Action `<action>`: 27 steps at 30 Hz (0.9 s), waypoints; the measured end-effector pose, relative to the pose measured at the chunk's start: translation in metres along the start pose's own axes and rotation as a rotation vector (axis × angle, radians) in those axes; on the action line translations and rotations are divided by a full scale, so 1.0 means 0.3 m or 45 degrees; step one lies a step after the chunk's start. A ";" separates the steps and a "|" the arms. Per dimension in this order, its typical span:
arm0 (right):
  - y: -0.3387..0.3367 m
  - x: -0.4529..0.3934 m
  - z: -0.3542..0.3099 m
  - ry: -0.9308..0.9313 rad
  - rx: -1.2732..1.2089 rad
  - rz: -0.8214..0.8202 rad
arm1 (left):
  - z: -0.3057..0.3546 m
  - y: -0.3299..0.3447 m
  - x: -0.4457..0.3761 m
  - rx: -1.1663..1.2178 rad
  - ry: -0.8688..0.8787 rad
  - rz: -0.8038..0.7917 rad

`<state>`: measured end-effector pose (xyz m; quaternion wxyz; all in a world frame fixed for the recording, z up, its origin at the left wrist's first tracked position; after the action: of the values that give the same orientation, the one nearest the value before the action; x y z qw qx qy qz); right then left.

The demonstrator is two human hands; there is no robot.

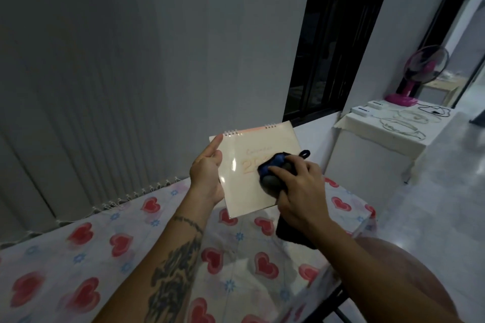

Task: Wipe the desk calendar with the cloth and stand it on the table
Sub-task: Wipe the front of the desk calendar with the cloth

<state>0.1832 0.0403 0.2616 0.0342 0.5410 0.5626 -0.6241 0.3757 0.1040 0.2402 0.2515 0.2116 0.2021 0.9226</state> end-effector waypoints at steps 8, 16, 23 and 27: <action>0.032 0.102 -0.139 -0.186 -0.209 -0.117 | -0.033 0.016 -0.004 0.023 0.032 0.083; 0.014 0.051 0.123 0.221 -0.089 -0.009 | -0.002 -0.020 0.005 -0.085 -0.014 -0.027; 0.033 -0.068 0.104 0.282 0.096 0.017 | -0.016 0.022 0.017 -0.207 0.101 -0.102; 0.066 -0.048 0.064 0.319 0.038 -0.039 | -0.040 0.023 0.031 -0.337 0.250 -0.129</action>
<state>0.1897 0.0107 0.2545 -0.0540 0.6065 0.5615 -0.5604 0.3599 0.1005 0.2363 0.3022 0.0750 0.1129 0.9436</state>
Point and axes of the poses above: each hand's wrist, its own x-axis away from the middle knuckle, its own y-axis out of the palm, z = x × y, the point moved 6 cm from there along -x, towards the middle knuckle, and after that the axes turned 13 degrees about z, right-handed, at the moved point
